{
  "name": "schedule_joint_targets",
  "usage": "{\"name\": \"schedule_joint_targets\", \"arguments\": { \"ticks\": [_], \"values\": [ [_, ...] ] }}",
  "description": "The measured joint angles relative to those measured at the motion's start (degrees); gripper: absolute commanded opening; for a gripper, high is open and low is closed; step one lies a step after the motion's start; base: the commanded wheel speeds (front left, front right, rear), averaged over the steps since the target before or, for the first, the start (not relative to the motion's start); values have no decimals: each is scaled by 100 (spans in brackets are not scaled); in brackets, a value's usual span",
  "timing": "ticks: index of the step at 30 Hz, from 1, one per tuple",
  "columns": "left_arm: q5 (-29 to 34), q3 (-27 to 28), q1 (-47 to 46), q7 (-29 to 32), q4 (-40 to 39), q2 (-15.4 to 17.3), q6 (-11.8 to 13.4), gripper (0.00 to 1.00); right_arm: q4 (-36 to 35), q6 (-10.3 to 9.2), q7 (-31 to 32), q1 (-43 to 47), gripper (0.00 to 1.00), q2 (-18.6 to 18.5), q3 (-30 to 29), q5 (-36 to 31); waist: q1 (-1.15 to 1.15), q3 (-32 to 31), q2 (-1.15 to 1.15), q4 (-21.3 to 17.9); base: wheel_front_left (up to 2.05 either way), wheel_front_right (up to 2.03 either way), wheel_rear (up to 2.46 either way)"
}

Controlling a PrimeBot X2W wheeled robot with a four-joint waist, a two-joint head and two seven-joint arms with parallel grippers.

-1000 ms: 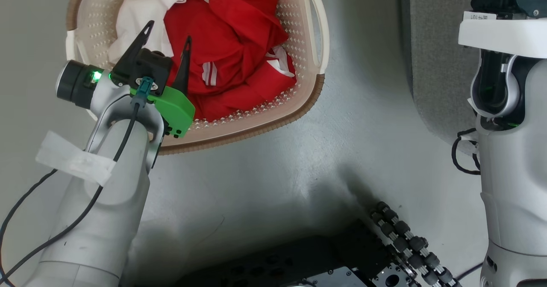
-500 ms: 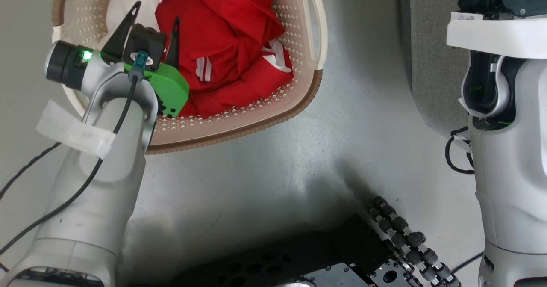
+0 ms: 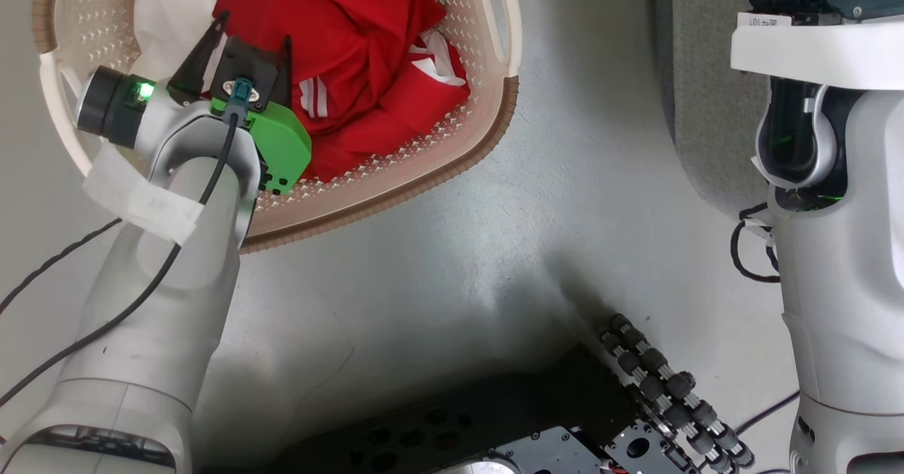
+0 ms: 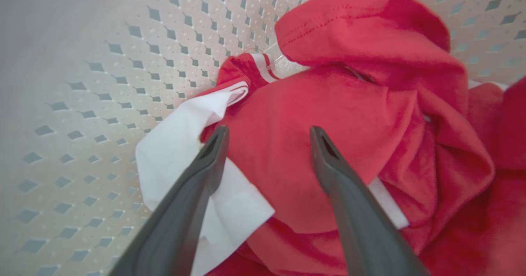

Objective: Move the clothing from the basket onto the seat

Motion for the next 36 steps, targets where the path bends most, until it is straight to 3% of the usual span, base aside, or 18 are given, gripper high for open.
{"name": "schedule_joint_targets", "arguments": {
  "ticks": [12, 14, 15, 17, 18, 19, 36],
  "values": [
    [126, -2, -212, 180, 466, -2, 193, 100, -1, -2, 0, -5, 100, 0, 63, 75, 0, 100, 0, -44, 0, 0, 0],
    [133, -13, -273, 240, 536, -12, 193, 77, -1, -3, 0, -8, 100, 0, 86, 75, 0, 116, 0, -54, 0, 0, 0],
    [132, -20, -299, 279, 576, -21, 193, 45, -1, -3, 0, -9, 100, 0, 93, 75, 0, 122, 0, -59, 0, 0, 0],
    [132, -37, -324, 312, 656, -30, 193, 28, 0, -3, 0, -13, 100, 0, 105, 75, 0, 131, 0, -68, 0, 0, 0],
    [132, -42, -326, 323, 682, -35, 193, 4, 0, -4, 0, -14, 100, 0, 109, 75, 0, 135, 0, -72, 0, 0, 0],
    [132, -45, -327, 323, 706, -41, 193, 0, 0, -5, 0, -14, 100, 0, 112, 75, 0, 138, 0, -75, 0, 0, 0],
    [-190, -165, -359, -267, 697, -42, -58, 0, 256, -18, 0, -25, 100, -1, -27, -83, 0, -154, 0, 69, 0, 0, 0]
  ]
}}
